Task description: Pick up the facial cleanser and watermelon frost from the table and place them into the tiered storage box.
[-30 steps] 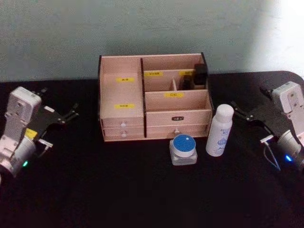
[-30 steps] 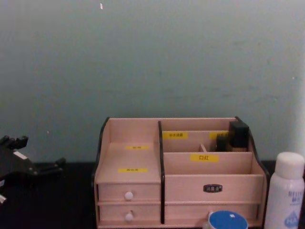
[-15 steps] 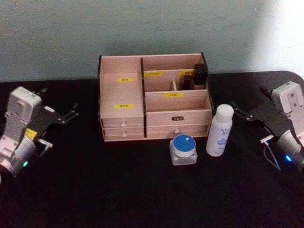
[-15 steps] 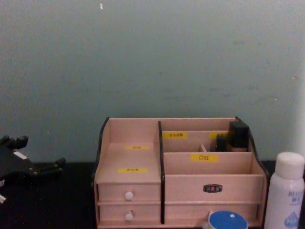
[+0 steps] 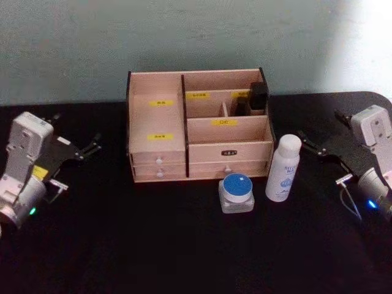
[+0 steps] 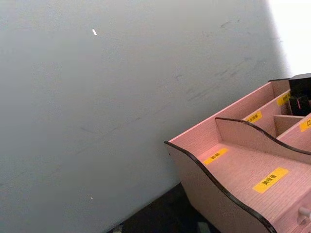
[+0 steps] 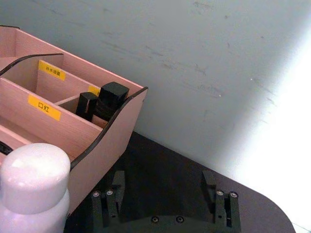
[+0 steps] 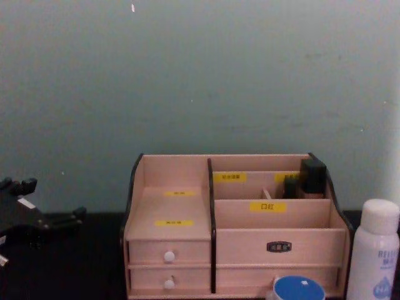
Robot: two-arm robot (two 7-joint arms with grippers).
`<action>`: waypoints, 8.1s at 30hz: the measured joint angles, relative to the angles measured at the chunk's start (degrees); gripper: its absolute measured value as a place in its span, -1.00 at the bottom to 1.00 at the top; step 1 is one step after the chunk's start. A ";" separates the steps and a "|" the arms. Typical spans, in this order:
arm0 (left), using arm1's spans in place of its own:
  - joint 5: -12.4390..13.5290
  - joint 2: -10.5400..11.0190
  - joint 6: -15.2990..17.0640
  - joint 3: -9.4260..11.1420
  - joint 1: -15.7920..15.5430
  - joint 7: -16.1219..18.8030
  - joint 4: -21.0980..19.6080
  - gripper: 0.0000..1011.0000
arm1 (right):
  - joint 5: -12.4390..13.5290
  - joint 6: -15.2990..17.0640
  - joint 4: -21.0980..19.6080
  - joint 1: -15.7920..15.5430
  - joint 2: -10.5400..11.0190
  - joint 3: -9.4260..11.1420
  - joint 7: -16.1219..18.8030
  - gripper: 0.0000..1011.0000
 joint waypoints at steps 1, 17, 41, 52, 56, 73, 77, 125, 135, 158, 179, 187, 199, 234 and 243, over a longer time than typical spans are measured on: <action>0.00 0.00 0.00 0.00 0.00 0.00 0.00 0.98 | 0.00 0.00 0.00 0.00 0.00 0.00 0.00 0.98; 0.00 0.00 0.00 0.00 0.00 0.00 0.00 0.98 | 0.05 0.23 -0.91 -0.68 0.06 0.99 0.46 0.98; 0.00 0.00 0.00 0.00 -0.01 0.00 0.00 0.98 | 10.14 8.48 -17.35 -15.82 7.26 9.41 10.12 0.98; 0.00 0.00 0.00 0.00 0.00 0.00 0.00 0.98 | 13.83 7.57 -17.30 -16.67 3.40 10.22 14.84 0.98; 0.00 0.00 0.00 0.00 0.00 0.00 0.00 0.98 | 13.05 7.56 -16.08 -15.61 1.82 9.73 15.15 0.98; 0.00 0.00 0.00 0.00 0.00 0.00 0.00 0.98 | 10.83 9.05 -10.12 -10.64 -3.46 8.64 18.04 0.98; 0.00 0.00 0.00 0.00 0.00 0.00 0.00 0.98 | 10.55 9.45 -9.39 -10.14 -4.23 8.75 18.68 0.98; 0.00 0.00 0.00 0.00 0.00 0.00 0.00 0.98 | 9.66 10.16 -8.50 -9.97 -5.85 10.11 19.49 0.17; 0.00 0.00 0.00 0.00 0.00 0.00 0.00 0.98 | 11.80 13.56 -14.69 -13.28 -4.27 13.84 20.88 0.17; 0.00 0.00 0.00 0.00 0.00 0.00 0.00 0.98 | 13.68 15.68 -14.03 -1.40 -5.77 10.44 23.31 0.17; 0.00 0.00 0.00 0.00 0.00 0.00 0.00 0.98 | 8.94 15.03 2.24 15.54 -13.72 3.05 24.96 0.17; 0.00 0.00 0.00 0.00 0.00 0.00 0.00 0.98 | 8.15 14.58 8.03 19.21 -16.42 1.96 25.54 0.17; 0.00 0.00 0.00 0.00 0.00 0.00 0.00 0.98 | 7.04 13.75 14.60 22.79 -19.32 1.33 26.01 0.17; 0.00 0.00 0.00 0.00 0.00 0.00 0.00 0.98 | 4.14 11.53 24.77 25.81 -23.13 0.21 27.71 0.17; 0.00 0.00 0.00 0.00 0.00 0.00 0.00 0.98 | 3.81 11.54 25.50 25.64 -23.47 0.66 27.71 0.17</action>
